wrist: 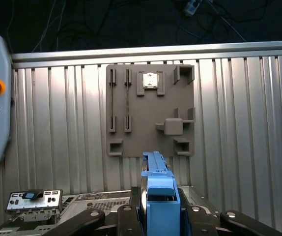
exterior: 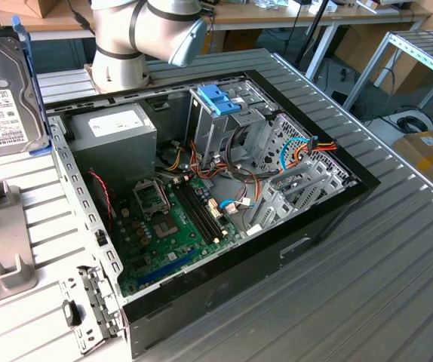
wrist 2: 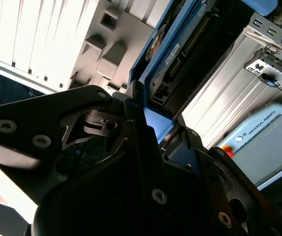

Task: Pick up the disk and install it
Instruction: 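Pick up the disk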

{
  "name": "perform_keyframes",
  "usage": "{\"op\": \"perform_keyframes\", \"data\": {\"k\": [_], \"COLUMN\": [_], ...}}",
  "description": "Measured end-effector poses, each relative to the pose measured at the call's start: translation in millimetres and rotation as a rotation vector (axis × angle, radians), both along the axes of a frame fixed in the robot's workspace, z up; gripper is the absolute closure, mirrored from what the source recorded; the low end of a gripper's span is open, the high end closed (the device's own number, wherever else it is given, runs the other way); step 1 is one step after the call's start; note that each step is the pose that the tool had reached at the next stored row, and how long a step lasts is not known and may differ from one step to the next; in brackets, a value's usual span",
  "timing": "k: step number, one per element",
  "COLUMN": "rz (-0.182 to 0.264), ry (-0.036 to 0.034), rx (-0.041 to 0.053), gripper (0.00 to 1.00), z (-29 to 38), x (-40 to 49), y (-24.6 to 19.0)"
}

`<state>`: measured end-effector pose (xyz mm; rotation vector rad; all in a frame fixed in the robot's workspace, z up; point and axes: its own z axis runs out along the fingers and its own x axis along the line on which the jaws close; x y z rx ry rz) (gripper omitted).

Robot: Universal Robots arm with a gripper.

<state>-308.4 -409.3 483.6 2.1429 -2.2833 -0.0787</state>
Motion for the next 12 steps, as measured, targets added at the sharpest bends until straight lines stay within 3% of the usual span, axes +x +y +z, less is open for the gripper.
{"op": "perform_keyframes", "data": {"k": [12], "rz": [0.000], "ry": [0.0000], "rx": [0.0000], "gripper": [0.63], "z": [-0.9], "x": [7.9], "y": [-0.1]}}
